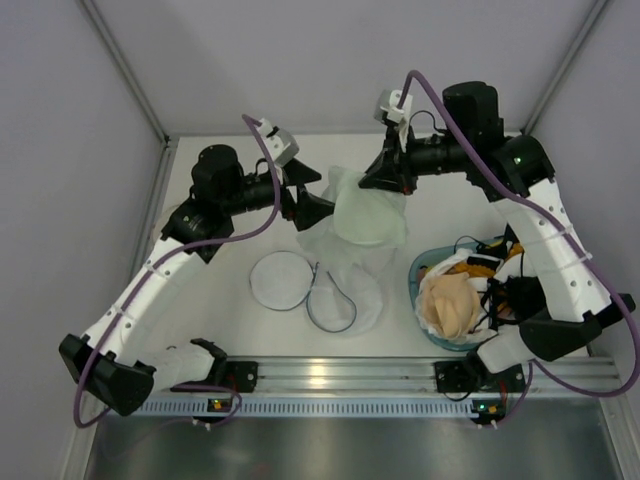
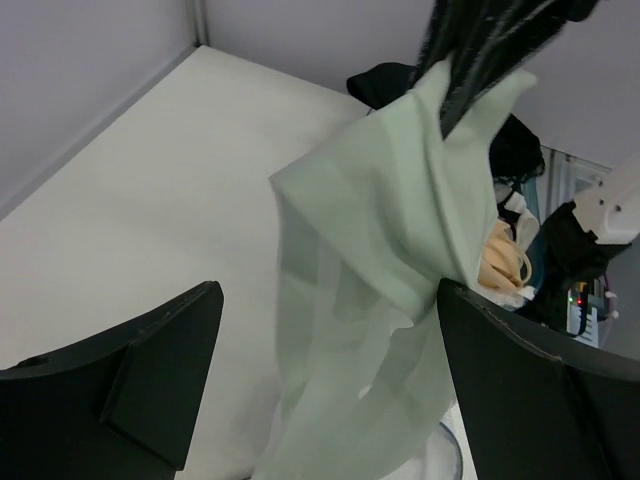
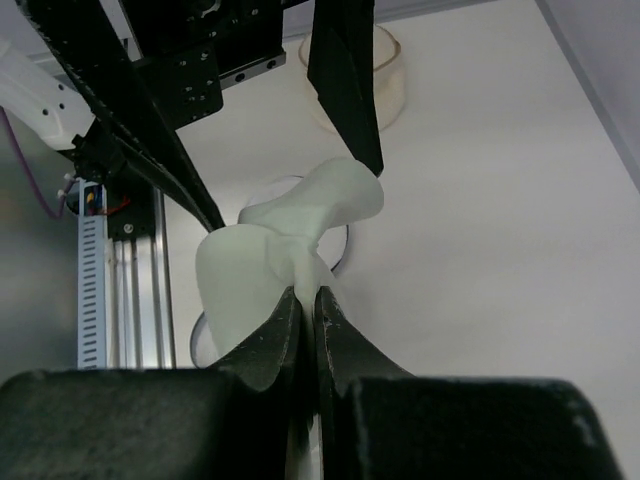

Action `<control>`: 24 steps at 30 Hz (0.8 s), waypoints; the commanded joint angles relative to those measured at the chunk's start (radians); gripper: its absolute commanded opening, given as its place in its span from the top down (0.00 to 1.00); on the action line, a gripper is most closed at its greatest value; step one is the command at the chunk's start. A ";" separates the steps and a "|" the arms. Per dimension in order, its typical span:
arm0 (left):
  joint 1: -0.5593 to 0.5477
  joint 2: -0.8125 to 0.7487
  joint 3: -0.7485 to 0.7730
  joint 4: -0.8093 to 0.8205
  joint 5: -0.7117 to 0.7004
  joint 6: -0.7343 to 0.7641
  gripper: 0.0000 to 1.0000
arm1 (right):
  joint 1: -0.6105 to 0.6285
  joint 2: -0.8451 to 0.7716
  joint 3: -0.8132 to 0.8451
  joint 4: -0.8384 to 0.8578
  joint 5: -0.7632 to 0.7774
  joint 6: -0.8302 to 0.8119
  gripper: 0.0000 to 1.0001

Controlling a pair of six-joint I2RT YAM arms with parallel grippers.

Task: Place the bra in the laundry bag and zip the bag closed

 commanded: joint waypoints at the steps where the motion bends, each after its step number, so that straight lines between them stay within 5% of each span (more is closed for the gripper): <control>1: 0.001 -0.012 0.023 0.061 0.196 0.073 0.06 | 0.002 0.013 0.040 -0.005 -0.053 -0.035 1.00; 14: 0.013 -0.062 0.073 -0.051 0.066 0.168 0.06 | 0.001 -0.022 -0.009 0.048 0.062 -0.036 1.00; 24: 0.012 0.109 0.160 -0.020 0.224 0.133 0.07 | 0.038 -0.019 -0.002 0.061 -0.029 -0.025 1.00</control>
